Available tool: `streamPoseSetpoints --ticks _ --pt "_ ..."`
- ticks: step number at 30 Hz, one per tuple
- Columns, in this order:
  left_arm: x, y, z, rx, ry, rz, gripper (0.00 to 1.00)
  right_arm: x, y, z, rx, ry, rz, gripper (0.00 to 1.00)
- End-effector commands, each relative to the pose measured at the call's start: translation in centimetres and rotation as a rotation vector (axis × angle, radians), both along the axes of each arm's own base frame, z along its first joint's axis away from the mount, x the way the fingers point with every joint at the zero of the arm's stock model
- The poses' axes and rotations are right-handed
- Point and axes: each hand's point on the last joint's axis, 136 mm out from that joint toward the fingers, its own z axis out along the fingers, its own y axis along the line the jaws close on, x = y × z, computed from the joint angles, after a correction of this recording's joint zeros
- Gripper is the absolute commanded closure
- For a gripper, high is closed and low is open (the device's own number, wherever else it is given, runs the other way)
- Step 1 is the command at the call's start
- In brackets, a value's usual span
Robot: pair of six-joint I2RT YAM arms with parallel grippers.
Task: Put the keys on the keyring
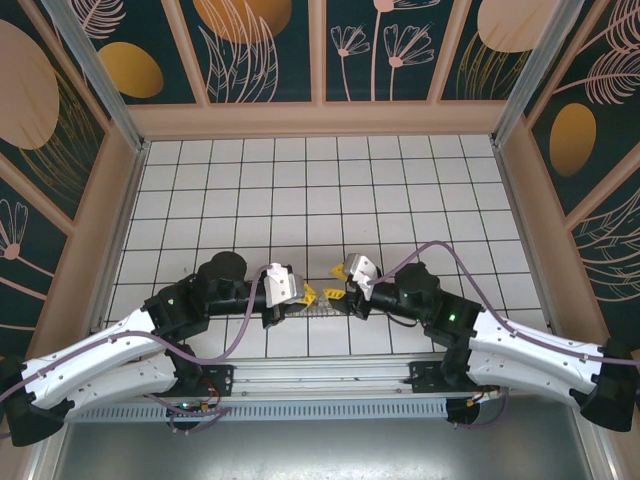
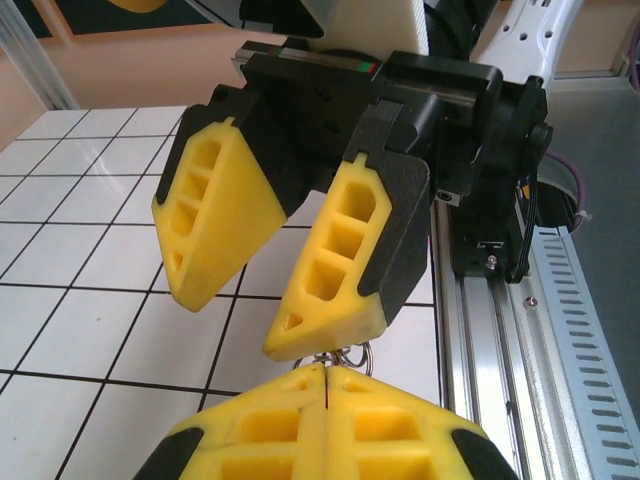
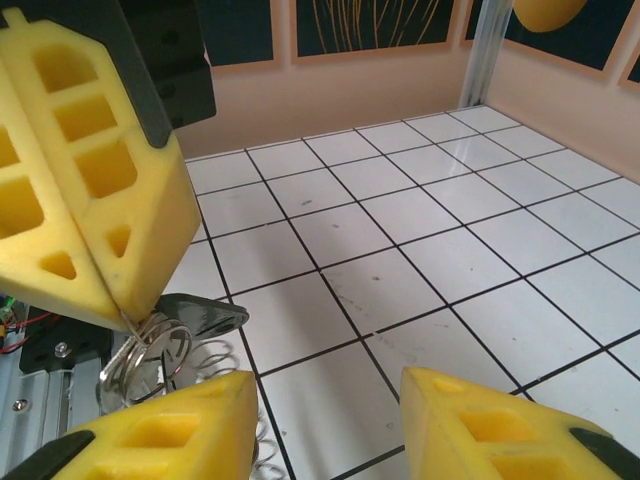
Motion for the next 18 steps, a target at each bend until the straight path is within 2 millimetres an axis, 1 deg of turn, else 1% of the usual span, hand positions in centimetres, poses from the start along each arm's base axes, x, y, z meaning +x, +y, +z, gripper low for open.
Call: streamPoseSetpoints --ticks 1,6,18 --pt "-0.3 -0.3 2.5 -0.064 -0.050 -0.030 1.00 -0.4 0.4 0.5 0.021 -0.007 0.036 0.57" --pt "-0.3 -0.4 2.5 -0.070 -0.049 -0.030 1.00 -0.9 0.8 -0.1 0.012 0.011 0.073 0.59" --pt "-0.2 -0.4 2.4 -0.073 -0.050 -0.027 1.00 -3.1 1.5 0.1 0.042 0.000 0.191 0.60"
